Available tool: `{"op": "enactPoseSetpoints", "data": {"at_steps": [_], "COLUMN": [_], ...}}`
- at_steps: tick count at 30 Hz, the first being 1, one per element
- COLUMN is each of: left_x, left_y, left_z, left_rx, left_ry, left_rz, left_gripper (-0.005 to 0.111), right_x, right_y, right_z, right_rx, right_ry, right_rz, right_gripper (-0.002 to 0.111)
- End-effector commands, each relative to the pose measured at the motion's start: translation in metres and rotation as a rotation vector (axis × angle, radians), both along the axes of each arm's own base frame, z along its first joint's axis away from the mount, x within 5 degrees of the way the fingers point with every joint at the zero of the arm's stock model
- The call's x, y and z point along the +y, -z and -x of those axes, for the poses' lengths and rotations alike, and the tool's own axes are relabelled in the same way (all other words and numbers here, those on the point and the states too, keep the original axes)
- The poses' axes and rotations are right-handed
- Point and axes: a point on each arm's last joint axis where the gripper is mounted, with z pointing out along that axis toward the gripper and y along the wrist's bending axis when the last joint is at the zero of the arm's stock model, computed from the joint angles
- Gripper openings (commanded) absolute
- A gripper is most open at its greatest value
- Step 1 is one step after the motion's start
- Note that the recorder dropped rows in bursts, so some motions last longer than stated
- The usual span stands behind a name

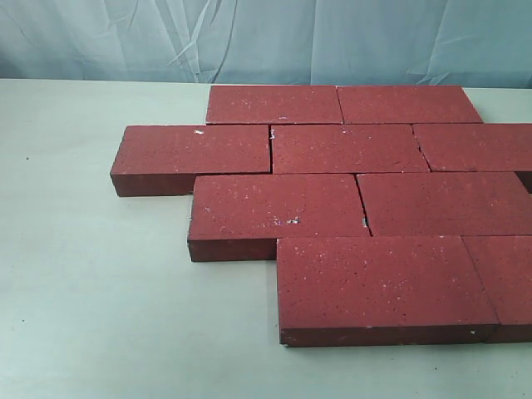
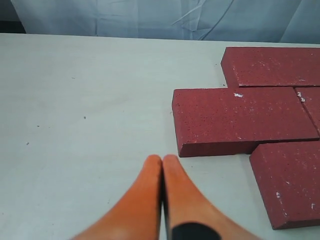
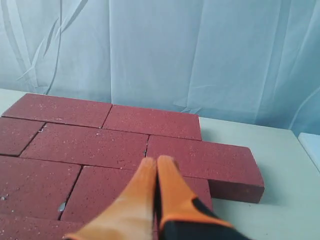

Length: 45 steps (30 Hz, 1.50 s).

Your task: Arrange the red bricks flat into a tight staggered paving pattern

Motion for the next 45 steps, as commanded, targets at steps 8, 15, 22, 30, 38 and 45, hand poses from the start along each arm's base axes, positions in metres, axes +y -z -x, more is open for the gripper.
{"op": "enactPoseSetpoints", "data": {"at_steps": [8, 15, 22, 30, 38, 45], "left_x": [0.0001, 0.0001, 0.0001, 0.0001, 0.0001, 0.0001], "left_y": [0.0001, 0.0001, 0.0004, 0.0001, 0.0001, 0.0001], "left_z": [0.0011, 0.0011, 0.0013, 0.0011, 0.0011, 0.0011], "left_rx": [-0.008, -0.008, -0.004, -0.008, -0.009, -0.009], "left_ry": [-0.004, -0.004, -0.003, -0.003, -0.001, -0.001], "left_rz": [0.002, 0.002, 0.002, 0.0, -0.004, -0.004], "left_gripper": [0.0, 0.0, 0.0, 0.0, 0.0, 0.0], "right_x": [0.0022, 0.0023, 0.0026, 0.0027, 0.0052, 0.0054], "right_y": [0.0152, 0.0152, 0.0181, 0.0193, 0.0192, 0.0193], "right_z": [0.0041, 0.0041, 0.0048, 0.0069, 0.0071, 0.0072], "right_rx": [0.089, 0.089, 0.119, 0.128, 0.134, 0.153], "right_ry": [-0.019, -0.02, -0.024, -0.026, -0.039, 0.006], "right_rz": [-0.012, -0.014, -0.013, -0.01, -0.066, -0.227], "right_gripper": [-0.001, -0.001, -0.001, -0.001, -0.001, -0.001]}}
